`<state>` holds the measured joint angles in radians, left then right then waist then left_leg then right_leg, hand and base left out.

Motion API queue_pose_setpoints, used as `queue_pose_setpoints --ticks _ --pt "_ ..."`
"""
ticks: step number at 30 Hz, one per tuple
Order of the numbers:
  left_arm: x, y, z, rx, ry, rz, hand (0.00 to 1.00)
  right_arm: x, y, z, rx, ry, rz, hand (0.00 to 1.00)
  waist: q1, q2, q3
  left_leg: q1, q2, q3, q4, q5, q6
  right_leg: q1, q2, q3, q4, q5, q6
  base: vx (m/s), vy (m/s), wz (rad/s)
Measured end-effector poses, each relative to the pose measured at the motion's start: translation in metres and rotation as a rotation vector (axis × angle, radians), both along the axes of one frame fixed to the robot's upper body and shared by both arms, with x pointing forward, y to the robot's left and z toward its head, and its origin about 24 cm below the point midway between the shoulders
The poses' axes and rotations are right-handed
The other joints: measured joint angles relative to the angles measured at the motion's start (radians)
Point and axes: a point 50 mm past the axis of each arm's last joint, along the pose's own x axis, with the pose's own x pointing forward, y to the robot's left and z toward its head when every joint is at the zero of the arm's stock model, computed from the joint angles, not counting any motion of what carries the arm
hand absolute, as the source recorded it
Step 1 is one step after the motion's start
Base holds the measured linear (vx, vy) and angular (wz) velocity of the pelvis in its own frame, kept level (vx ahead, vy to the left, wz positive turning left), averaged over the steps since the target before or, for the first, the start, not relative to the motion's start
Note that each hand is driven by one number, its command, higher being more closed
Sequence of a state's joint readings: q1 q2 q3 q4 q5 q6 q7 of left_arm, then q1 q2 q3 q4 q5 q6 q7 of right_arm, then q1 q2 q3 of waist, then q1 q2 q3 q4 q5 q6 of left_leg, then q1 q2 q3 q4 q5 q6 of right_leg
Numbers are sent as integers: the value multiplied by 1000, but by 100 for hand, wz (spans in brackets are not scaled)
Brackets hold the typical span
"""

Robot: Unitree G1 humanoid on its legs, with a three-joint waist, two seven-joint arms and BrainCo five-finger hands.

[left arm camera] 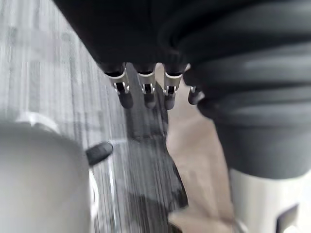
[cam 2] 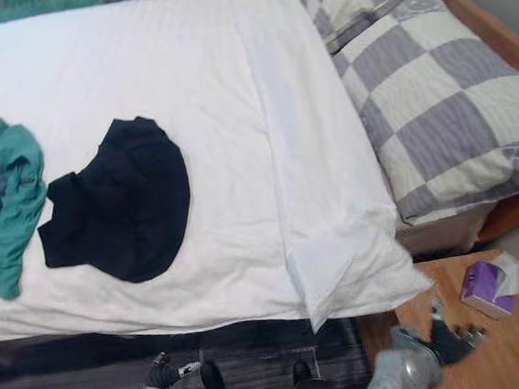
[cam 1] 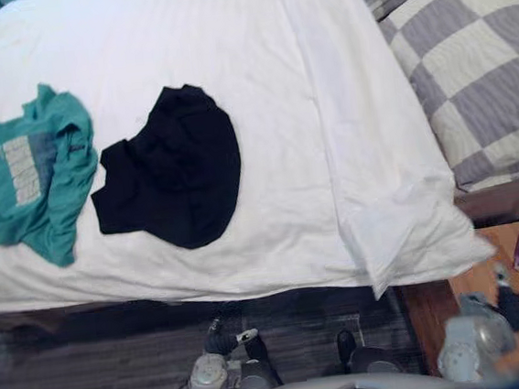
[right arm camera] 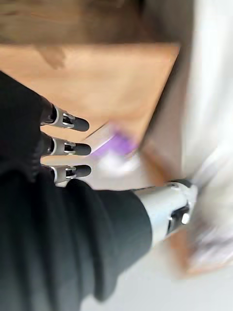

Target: Tidy the bed and pick cloth on bed and put in laundry

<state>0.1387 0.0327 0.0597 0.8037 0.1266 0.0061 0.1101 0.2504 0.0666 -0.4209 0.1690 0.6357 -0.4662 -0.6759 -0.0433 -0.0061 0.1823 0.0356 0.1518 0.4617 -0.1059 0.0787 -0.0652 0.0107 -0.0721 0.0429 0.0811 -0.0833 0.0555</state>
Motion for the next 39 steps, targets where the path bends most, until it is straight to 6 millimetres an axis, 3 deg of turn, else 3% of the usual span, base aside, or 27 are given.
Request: queue_pose_setpoints --ticks 3,6,7,10,15,20,23,28,32,36,39 --pt "1 -4 0 -13 -4 1 0 -5 -5 13 -49 -42 -13 0 -11 -4 -6 10 8 24 0 0 0 1 3 0 5 0 0 11 -26 -5" --pt "0 -6 0 -32 -8 25 0 3 -6 34 -99 -117 12 0 -11 -6 -9 12 7 29 0 0 0 3 1 0 6 0 0 -3 1 3" --pt "1 -6 0 -33 -8 28 0 6 -6 44 -123 -159 22 100 -5 -6 -15 7 6 28 0 0 0 1 0 -6 7 -2 2 -8 1 19" --pt "0 -7 2 -30 -16 20 0 20 -4 76 -207 -327 115 100 0 -10 -25 -13 5 21 1 7 -2 -5 -7 -33 8 -11 17 7 -3 26" --pt "8 -8 6 -24 -18 0 0 69 14 127 -252 -741 447 100 8 -11 -25 -80 -4 -9 1 33 6 -70 -16 -55 35 -14 21 12 8 21" --pt "31 -15 13 -73 -67 13 0 107 24 177 -277 -1054 590 100 35 14 34 -165 -18 -36 6 64 16 -165 -27 -62 81 -13 20 2 19 15" --pt "60 -17 26 -115 -167 59 0 126 30 222 -309 -1245 654 100 37 52 107 -240 -33 -61 7 84 28 -246 -43 -78 123 -17 25 -34 21 19" --pt "121 -24 65 -152 -381 37 0 138 32 275 -333 -1420 672 100 58 62 210 -391 -45 -84 8 126 48 -433 -57 -87 220 -27 21 -52 -3 11" --pt "165 -34 105 -201 -537 23 0 152 36 289 -249 -1460 661 100 61 64 292 -488 -46 -86 9 165 67 -552 -60 -87 272 -30 17 -24 -13 4" --pt "194 -41 138 -234 -650 38 0 176 33 268 -124 -1334 641 100 59 70 340 -588 -41 -87 40 169 69 -656 -61 -85 311 -33 11 0 0 0" --pt "212 -38 161 -306 -738 120 0 179 33 267 -95 -1395 657 100 39 70 353 -624 -38 -85 37 177 68 -698 -57 -83 322 -32 10 0 0 0"
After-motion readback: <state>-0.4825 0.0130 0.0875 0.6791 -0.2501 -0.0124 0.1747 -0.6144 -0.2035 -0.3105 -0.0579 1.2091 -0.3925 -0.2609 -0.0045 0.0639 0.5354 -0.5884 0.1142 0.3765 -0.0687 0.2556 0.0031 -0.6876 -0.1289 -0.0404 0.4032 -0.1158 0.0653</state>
